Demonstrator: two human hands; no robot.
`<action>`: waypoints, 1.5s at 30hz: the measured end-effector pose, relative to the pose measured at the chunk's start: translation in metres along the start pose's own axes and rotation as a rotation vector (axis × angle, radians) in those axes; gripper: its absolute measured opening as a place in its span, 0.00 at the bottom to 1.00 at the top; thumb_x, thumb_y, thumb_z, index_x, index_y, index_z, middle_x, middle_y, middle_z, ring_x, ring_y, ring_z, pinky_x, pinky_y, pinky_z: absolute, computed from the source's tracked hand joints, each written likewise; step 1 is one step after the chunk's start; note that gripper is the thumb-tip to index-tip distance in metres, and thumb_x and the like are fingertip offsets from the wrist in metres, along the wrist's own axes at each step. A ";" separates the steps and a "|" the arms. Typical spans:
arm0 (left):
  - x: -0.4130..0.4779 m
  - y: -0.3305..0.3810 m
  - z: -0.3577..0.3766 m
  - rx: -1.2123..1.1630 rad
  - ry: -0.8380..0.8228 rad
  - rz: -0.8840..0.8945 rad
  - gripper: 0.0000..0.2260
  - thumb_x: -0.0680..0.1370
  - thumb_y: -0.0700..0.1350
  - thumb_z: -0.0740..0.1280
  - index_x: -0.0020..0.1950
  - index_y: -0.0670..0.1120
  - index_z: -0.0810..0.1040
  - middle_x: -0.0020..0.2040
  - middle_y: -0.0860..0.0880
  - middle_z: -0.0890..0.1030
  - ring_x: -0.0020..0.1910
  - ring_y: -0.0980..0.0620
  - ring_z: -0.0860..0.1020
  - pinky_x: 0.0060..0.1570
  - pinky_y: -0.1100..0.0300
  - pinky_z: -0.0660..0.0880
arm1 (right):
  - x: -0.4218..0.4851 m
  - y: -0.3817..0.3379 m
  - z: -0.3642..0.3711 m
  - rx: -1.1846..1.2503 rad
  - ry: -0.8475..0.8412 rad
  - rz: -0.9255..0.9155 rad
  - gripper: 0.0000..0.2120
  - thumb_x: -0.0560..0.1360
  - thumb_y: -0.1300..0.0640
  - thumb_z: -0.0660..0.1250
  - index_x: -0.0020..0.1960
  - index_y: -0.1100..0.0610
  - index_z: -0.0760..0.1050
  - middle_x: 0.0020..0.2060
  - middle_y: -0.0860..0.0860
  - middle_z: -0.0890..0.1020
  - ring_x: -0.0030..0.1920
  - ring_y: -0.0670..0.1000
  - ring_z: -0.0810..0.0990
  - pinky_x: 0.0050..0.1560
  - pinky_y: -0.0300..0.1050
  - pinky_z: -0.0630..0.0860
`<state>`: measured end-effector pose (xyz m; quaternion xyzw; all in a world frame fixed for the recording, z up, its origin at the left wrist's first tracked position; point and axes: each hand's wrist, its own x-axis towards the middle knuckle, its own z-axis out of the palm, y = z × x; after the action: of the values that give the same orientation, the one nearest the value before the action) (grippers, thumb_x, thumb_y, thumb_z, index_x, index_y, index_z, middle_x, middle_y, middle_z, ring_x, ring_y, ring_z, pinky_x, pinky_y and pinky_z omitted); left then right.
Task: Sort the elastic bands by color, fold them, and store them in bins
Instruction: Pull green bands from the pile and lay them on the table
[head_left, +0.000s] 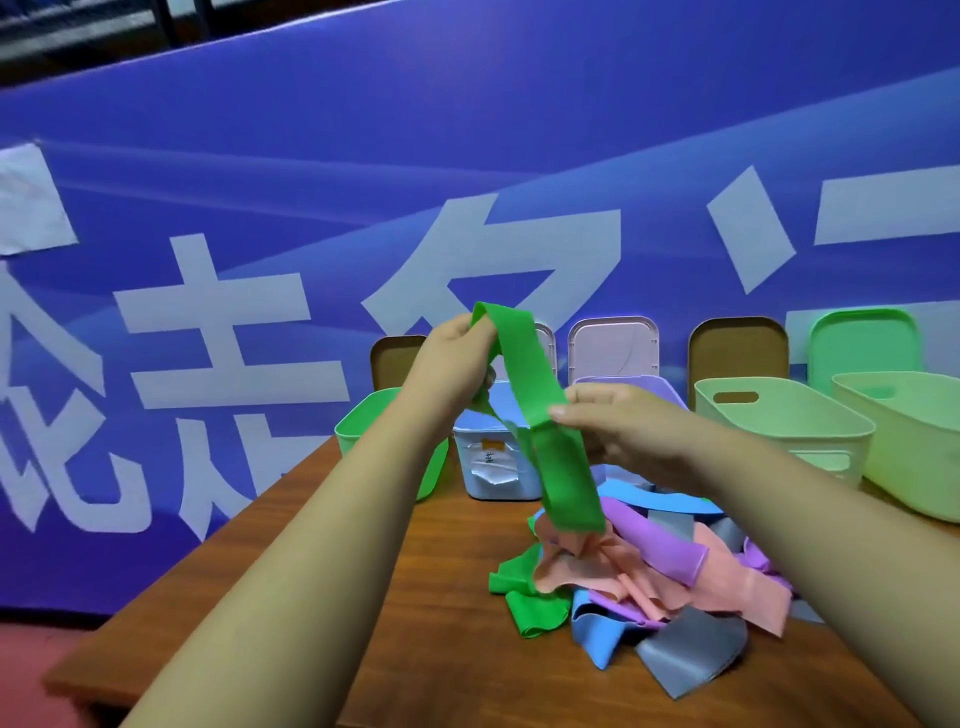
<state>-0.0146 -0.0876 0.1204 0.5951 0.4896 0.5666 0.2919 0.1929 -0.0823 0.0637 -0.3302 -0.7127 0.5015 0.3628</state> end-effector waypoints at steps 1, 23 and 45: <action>0.000 -0.001 -0.002 -0.003 0.002 -0.005 0.11 0.80 0.53 0.69 0.43 0.49 0.74 0.31 0.52 0.70 0.30 0.50 0.71 0.32 0.60 0.67 | 0.000 0.004 -0.001 0.001 -0.020 -0.003 0.20 0.76 0.51 0.75 0.58 0.65 0.79 0.59 0.71 0.81 0.53 0.60 0.80 0.61 0.62 0.73; -0.063 -0.028 -0.003 -0.187 -0.414 0.092 0.18 0.80 0.39 0.65 0.70 0.48 0.78 0.67 0.44 0.82 0.68 0.39 0.80 0.67 0.40 0.75 | -0.021 -0.067 0.009 -0.442 0.482 -0.288 0.09 0.77 0.50 0.77 0.44 0.54 0.81 0.34 0.44 0.81 0.30 0.35 0.75 0.31 0.26 0.68; -0.084 0.023 -0.003 -0.140 -0.061 0.090 0.11 0.85 0.42 0.63 0.58 0.36 0.81 0.38 0.52 0.83 0.34 0.56 0.78 0.39 0.56 0.76 | -0.031 -0.103 0.008 -0.389 0.285 -0.298 0.07 0.79 0.48 0.74 0.53 0.50 0.85 0.46 0.50 0.87 0.42 0.45 0.79 0.46 0.42 0.76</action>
<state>-0.0020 -0.1734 0.1085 0.6115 0.4124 0.5936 0.3220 0.1915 -0.1409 0.1539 -0.3522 -0.7781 0.2449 0.4588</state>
